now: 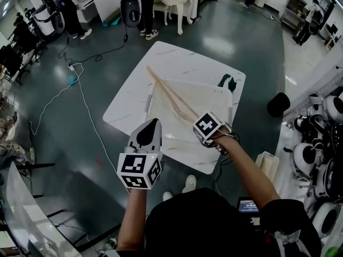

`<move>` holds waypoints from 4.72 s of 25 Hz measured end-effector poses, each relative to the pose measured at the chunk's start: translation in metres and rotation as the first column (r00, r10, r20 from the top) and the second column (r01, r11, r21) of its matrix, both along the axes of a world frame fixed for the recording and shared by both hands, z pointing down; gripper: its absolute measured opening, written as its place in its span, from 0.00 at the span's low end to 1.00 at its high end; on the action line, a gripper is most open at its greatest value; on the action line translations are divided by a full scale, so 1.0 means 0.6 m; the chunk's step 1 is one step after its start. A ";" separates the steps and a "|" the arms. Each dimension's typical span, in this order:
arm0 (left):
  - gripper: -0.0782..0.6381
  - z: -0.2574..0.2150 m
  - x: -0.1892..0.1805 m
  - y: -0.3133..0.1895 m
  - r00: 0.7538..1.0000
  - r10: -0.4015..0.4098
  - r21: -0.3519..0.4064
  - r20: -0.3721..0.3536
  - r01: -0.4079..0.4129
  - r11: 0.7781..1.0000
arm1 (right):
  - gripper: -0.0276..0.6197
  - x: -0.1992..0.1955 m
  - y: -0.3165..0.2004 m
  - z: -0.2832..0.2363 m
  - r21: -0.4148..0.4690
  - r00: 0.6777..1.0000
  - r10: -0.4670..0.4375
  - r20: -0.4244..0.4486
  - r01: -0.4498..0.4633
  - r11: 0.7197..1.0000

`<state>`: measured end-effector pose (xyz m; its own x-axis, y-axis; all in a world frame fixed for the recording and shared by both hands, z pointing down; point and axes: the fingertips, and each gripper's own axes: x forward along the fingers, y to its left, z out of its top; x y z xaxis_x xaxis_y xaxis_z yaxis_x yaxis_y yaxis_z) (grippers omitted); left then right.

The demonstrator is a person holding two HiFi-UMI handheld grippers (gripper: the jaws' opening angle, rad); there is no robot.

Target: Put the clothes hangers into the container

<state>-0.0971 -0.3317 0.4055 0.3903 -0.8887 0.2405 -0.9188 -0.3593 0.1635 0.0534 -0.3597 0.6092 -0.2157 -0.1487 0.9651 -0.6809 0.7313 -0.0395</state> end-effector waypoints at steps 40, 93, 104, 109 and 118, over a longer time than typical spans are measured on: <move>0.12 -0.002 -0.012 -0.001 1.000 0.013 -0.002 -0.021 -0.013 1.000 | 0.16 -0.016 -0.035 -0.046 0.139 0.995 0.025 0.097 -0.038 0.990; 0.12 -0.014 -0.052 0.228 0.972 0.229 0.042 -0.048 -0.227 0.973 | 0.07 -0.136 0.202 -0.337 0.584 0.861 0.067 0.504 -0.397 0.708; 0.11 -0.016 -0.023 0.234 0.963 0.264 0.049 -0.050 -0.261 0.964 | 0.07 -0.127 0.232 -0.351 0.603 0.842 0.044 0.538 -0.420 0.678; 0.12 -0.034 0.001 0.231 0.964 0.263 0.069 -0.052 -0.259 0.963 | 0.07 -0.106 0.240 -0.362 0.609 0.836 0.036 0.548 -0.428 0.668; 0.12 -0.057 0.059 0.267 0.966 0.251 0.089 -0.059 -0.246 0.965 | 0.07 -0.059 0.283 -0.394 0.629 0.828 0.000 0.561 -0.425 0.651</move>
